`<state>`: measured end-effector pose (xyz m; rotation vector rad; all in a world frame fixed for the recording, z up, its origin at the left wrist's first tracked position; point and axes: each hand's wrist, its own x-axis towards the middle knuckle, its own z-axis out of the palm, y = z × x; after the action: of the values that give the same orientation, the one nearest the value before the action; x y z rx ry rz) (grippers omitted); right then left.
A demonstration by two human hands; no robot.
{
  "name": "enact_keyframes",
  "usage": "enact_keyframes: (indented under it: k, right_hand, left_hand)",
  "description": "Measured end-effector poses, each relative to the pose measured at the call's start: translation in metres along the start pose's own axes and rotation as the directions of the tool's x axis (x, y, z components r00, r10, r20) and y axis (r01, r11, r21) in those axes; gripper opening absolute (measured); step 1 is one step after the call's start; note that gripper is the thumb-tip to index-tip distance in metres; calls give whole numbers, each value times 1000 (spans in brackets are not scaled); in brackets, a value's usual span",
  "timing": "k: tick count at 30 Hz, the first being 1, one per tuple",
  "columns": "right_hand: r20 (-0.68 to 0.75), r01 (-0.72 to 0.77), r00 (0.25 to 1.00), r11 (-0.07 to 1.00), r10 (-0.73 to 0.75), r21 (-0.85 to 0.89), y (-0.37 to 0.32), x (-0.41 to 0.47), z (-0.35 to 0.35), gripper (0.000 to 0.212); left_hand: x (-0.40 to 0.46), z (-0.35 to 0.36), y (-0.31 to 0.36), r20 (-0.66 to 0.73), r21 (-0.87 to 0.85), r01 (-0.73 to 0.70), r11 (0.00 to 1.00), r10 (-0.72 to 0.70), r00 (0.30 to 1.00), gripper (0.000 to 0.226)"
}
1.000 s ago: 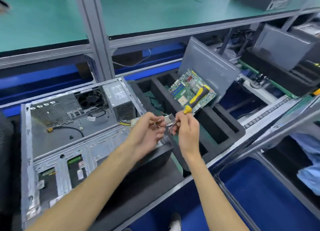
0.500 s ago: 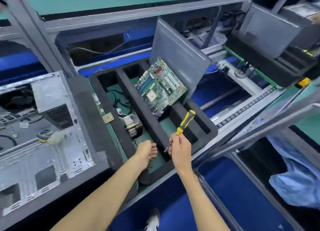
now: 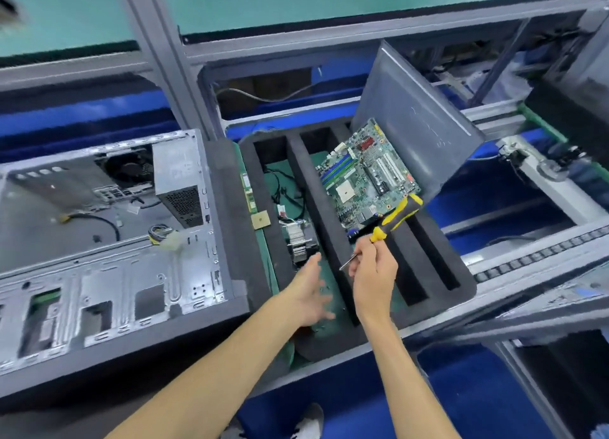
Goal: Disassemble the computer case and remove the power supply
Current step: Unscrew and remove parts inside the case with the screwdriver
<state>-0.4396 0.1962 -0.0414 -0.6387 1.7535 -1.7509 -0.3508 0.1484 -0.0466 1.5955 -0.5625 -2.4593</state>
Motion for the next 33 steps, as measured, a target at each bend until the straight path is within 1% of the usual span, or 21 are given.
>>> enact_keyframes:
  k: [2,4,6,9,11,14,15,17,19,20,22,23,24,25,26,27,29,31,33]
  right_hand:
    - [-3,71,997,991,-71,113,-22,-3,23,28]
    - [5,144,989,966,-149,215,-44,-6,48,27]
    - [21,187,979,941,-201,283,-64,-13,75,26]
    - [56,181,974,908,-218,378,-86,-31,115,23]
    - [100,191,963,893,-251,408,-96,-49,141,24]
    - [220,241,919,907,-328,345,-101,-83,181,28]
    - [276,248,901,919,-335,305,-101,-94,196,29]
    - [401,287,849,938,-344,195,-99,-115,227,31]
    - [527,407,765,912,-370,49,-92,-131,258,29]
    - [590,483,711,876,-382,-15,-87,-137,271,25]
    - [700,616,607,779,-377,-115,-73,-146,292,18]
    - [737,658,571,738,-362,-147,-66,-150,300,14]
    - [763,679,549,715,-343,-167,-60,-153,304,11]
    - [775,683,542,707,-324,-182,-54,-155,308,11]
    - [776,674,551,712,-307,-198,-49,-157,310,12]
    - [772,657,569,721,-283,-220,-47,-159,310,12]
    - [736,621,629,731,-251,-282,-46,-162,308,19]
    - [661,581,702,749,-264,-318,-52,-162,301,23]
    - [612,551,734,786,-296,-280,-64,-159,292,26]
  left_hand:
    - [-30,-3,11,60,-68,-72,995,77,995,57]
    - [-64,-11,20,164,-192,-132,973,164,973,47]
    - [-102,-24,33,216,-266,-202,943,263,940,47]
    - [-154,-55,56,171,-253,-401,880,449,877,47]
    - [-186,-85,69,140,-159,-541,826,561,816,45]
    - [-225,-145,84,65,64,-718,694,715,696,35]
    - [-235,-168,88,19,147,-751,644,757,653,31]
    - [-251,-212,96,-66,306,-769,561,818,571,27]
    - [-263,-253,104,-105,350,-782,516,851,515,28]
    - [-267,-272,107,-108,337,-792,509,857,505,30]
    - [-272,-302,110,-85,317,-800,509,856,510,35]
    - [-272,-314,110,-62,335,-785,520,844,533,36]
    - [-271,-322,108,-34,383,-750,539,820,571,37]
    - [-268,-328,105,-4,453,-700,552,786,618,36]
    - [-264,-331,100,24,517,-652,555,752,659,32]
    - [-260,-334,96,38,561,-619,549,730,682,27]
    - [-252,-335,92,64,582,-611,537,719,692,17]
    - [-250,-331,92,135,513,-651,560,696,705,16]
    - [-249,-320,95,194,375,-685,625,670,717,23]
